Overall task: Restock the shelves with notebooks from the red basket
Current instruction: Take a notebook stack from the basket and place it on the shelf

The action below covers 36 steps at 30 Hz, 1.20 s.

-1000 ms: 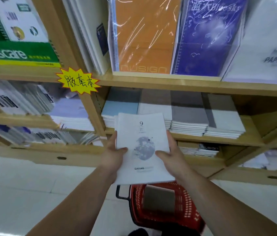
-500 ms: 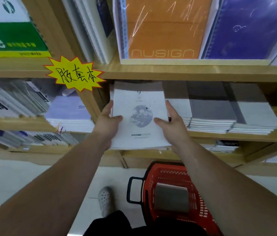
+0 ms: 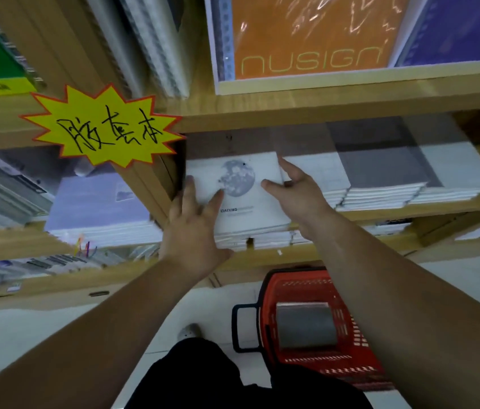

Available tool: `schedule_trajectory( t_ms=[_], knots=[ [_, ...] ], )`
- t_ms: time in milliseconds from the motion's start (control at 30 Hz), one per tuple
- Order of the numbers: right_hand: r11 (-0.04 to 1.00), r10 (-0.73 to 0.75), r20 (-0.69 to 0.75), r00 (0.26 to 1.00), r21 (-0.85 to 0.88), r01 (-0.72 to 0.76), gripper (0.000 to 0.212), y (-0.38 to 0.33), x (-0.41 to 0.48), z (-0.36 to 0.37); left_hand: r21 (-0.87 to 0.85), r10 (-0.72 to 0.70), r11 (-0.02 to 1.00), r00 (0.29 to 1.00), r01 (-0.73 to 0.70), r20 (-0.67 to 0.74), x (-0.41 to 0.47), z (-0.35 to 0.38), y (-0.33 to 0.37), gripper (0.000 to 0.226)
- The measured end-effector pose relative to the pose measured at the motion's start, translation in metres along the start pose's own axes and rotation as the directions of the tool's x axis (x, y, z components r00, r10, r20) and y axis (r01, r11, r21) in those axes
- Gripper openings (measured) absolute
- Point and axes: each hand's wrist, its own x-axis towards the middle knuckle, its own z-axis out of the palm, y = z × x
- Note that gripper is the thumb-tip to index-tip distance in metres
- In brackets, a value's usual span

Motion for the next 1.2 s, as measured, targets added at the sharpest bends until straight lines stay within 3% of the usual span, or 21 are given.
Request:
schedule_trajectory(
  t_ms=[133,200,333,567,733,900,1067,1200],
  knots=[
    [0.994,-0.042,0.078,0.996,-0.102,0.050,0.064,0.021,-0.018,-0.015,0.152,0.108,0.985,0.973,-0.078,-0.203,0.005,0.014,0.002,0.095],
    [0.989,-0.103,0.068,0.992,-0.099,0.110,0.058,0.030,-0.013,-0.015,0.195,0.156,0.975,0.959,-0.110,-0.238,0.008,0.019,0.000,0.092],
    [0.975,-0.194,0.000,0.981,-0.111,0.192,0.067,0.024,0.006,-0.011,0.289,0.241,0.944,0.931,-0.159,-0.273,0.023,0.017,-0.003,0.084],
    [0.871,-0.248,0.069,0.966,-0.420,0.254,0.059,-0.012,0.051,0.003,0.361,0.046,0.933,0.985,0.016,-0.163,0.073,-0.008,-0.002,0.081],
    [0.877,-0.215,0.045,0.976,-0.431,0.213,0.065,-0.023,0.060,0.000,0.356,-0.050,0.931,0.996,0.074,-0.078,0.088,-0.011,0.004,0.090],
    [0.960,-0.159,0.028,0.987,-0.231,0.161,0.068,-0.021,0.059,0.005,0.139,-0.051,0.988,0.987,0.072,-0.152,0.091,-0.006,0.005,0.095],
    [0.993,-0.068,-0.038,0.997,-0.100,0.064,0.051,-0.009,0.063,0.005,0.008,-0.153,0.988,0.979,0.155,-0.138,0.082,-0.002,0.011,0.099],
    [0.989,-0.012,0.004,1.000,-0.147,0.013,0.059,-0.015,0.065,0.002,-0.107,-0.167,0.983,0.973,0.152,-0.158,0.078,-0.003,0.017,0.091]
  ],
)
